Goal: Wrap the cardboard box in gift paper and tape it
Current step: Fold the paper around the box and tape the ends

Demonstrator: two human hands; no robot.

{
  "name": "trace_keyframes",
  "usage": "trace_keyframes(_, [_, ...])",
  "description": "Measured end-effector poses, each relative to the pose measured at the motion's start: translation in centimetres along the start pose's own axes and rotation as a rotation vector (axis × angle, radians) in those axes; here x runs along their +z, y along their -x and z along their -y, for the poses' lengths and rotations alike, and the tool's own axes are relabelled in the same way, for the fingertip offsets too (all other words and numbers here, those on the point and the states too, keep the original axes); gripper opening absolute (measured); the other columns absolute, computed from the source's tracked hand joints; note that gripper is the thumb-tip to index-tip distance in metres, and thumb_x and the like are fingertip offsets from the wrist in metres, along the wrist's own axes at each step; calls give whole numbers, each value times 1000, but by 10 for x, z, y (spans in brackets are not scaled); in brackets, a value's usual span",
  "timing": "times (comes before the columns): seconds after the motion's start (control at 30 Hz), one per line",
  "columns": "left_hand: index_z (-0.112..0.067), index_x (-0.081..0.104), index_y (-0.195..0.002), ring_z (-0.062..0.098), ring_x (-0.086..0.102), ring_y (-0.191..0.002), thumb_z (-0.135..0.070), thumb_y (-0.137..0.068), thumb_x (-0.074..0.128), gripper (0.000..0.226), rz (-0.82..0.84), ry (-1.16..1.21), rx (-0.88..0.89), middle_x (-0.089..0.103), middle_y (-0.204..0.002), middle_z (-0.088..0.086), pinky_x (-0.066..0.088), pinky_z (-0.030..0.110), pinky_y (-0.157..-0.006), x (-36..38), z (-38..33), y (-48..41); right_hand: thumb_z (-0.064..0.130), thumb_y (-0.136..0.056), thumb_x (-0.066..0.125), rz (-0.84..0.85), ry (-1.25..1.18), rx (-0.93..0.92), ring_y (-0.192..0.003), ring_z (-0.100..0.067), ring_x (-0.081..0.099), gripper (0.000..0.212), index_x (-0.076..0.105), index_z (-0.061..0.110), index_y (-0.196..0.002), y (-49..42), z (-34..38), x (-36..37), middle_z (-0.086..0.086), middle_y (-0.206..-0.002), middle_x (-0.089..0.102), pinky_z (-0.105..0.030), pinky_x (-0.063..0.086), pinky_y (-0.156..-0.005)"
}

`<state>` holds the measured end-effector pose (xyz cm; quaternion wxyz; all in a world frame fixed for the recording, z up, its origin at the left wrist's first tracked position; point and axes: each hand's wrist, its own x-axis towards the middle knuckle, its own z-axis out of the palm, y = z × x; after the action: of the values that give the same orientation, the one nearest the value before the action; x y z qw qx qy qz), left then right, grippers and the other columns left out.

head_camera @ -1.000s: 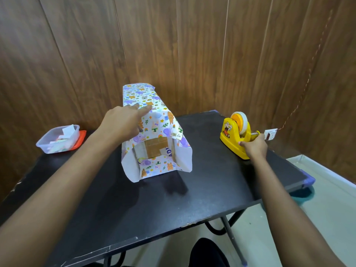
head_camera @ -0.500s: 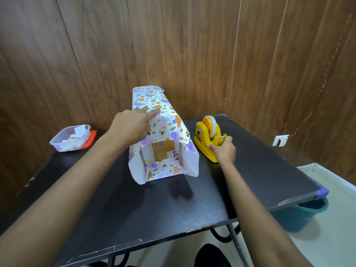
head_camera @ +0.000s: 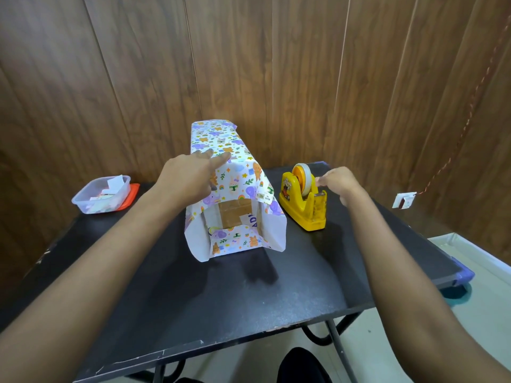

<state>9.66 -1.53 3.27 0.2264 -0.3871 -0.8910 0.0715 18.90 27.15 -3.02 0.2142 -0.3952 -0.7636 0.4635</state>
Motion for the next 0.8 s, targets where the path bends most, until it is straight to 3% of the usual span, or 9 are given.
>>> trace_keyframes(0.07, [-38,13,-148,25,51,-120,-28,-92,54,70,-2,-4,3,26,-154,0,42,29,-69,0,0,0,7,-86,65,12,-41,28,-115,-26,54,38,57,-2,-122,2,2,-5,-15,-126,57,-33,40,-83])
trace_keyframes(0.17, [-37,13,-148,24,49,-123,-26,-92,54,70,-1,2,4,26,-154,0,45,30,-72,0,0,0,4,-90,54,50,-75,114,-77,-18,54,26,61,-3,-114,8,-12,-5,-15,-102,59,-35,46,-88])
trace_keyframes(0.2, [-37,13,-148,24,49,-124,-26,-92,55,70,-1,6,4,26,-154,0,46,30,-73,0,0,0,4,-91,53,49,-92,147,-73,-16,51,19,62,-2,-107,10,-19,-3,-13,-96,57,-35,46,-86])
trace_keyframes(0.27, [-37,14,-148,25,49,-124,-24,-92,55,71,2,18,3,26,-154,1,46,31,-74,0,0,0,7,-92,54,50,-176,190,-76,-17,51,10,62,4,-87,17,-29,3,-9,-87,56,-34,43,-85])
trace_keyframes(0.37, [-37,16,-148,25,49,-124,-24,-91,56,70,-2,27,5,27,-154,1,47,32,-76,0,1,1,10,-93,54,35,-327,186,-68,-14,50,22,55,11,-71,22,-38,10,-4,-76,54,-28,44,-70])
trace_keyframes(0.6, [-37,14,-148,23,48,-125,-24,-91,56,71,-6,20,6,27,-154,0,48,31,-74,2,1,0,6,-92,51,-4,-574,162,-69,-15,58,8,58,7,-88,29,-44,19,-7,-76,60,-24,48,-61])
trace_keyframes(0.8, [-36,15,-148,25,51,-121,-25,-91,56,70,-15,18,5,29,-153,1,46,30,-70,2,1,0,4,-94,51,12,-960,245,-72,-23,64,13,58,3,-84,38,-47,32,-14,-81,64,-32,54,-64])
